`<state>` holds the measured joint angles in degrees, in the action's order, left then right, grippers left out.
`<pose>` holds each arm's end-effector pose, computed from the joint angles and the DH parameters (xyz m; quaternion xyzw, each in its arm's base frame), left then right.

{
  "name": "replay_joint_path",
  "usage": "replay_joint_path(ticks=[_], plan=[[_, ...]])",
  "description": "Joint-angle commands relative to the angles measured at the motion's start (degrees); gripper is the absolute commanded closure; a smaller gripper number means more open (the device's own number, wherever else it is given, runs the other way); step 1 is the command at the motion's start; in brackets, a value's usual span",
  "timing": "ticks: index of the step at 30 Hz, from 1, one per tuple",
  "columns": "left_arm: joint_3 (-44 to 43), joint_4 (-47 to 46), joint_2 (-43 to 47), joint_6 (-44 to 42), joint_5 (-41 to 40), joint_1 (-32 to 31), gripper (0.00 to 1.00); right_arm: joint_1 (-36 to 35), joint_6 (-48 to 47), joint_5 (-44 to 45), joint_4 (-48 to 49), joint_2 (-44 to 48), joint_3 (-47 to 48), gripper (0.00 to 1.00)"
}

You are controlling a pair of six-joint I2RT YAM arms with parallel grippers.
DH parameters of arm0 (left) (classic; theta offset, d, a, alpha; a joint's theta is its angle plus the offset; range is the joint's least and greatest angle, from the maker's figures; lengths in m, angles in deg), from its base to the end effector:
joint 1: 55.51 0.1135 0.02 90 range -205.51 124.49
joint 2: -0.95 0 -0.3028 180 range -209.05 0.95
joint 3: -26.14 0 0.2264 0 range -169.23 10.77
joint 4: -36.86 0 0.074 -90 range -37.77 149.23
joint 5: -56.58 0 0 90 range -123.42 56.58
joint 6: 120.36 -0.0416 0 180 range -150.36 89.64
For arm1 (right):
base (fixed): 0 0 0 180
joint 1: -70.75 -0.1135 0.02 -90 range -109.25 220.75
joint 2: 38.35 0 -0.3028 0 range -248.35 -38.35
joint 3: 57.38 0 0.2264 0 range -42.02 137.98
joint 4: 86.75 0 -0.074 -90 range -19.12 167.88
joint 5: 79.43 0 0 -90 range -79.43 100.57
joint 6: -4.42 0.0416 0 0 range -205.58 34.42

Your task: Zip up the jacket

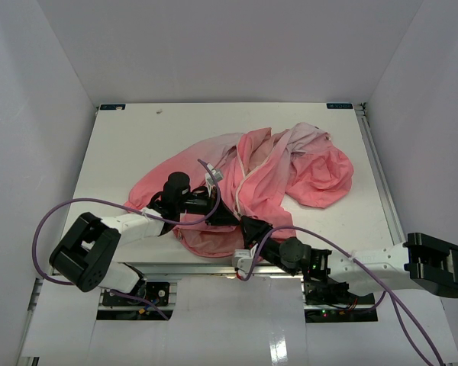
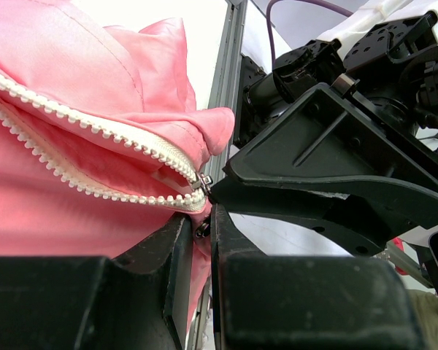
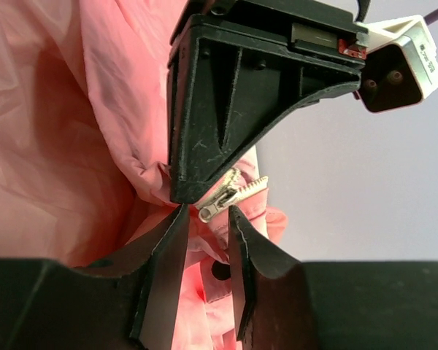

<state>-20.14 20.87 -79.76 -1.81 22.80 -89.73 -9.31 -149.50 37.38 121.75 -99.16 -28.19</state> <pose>0.1873 -0.1692 0.2536 0.3105 0.7011 -0.5949 0.2412 0.0489 0.1702 0.2531 -0.6224 0.3700 -0.0728 0.6859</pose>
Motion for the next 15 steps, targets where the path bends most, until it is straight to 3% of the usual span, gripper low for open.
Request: replay_joint_path(ticks=[1,5,15], plan=[[0.67,-1.22,1.71,0.17,2.47,0.12,1.00,0.57,-0.84,0.34,6.51,-1.10,2.01,0.67],[0.69,-1.43,1.78,0.28,2.56,0.12,1.00,0.82,-0.95,0.27,7.09,-1.51,2.08,0.68],[0.76,-1.68,1.71,0.45,2.59,0.12,1.00,1.42,-0.58,0.37,7.10,-1.16,2.29,0.84]])
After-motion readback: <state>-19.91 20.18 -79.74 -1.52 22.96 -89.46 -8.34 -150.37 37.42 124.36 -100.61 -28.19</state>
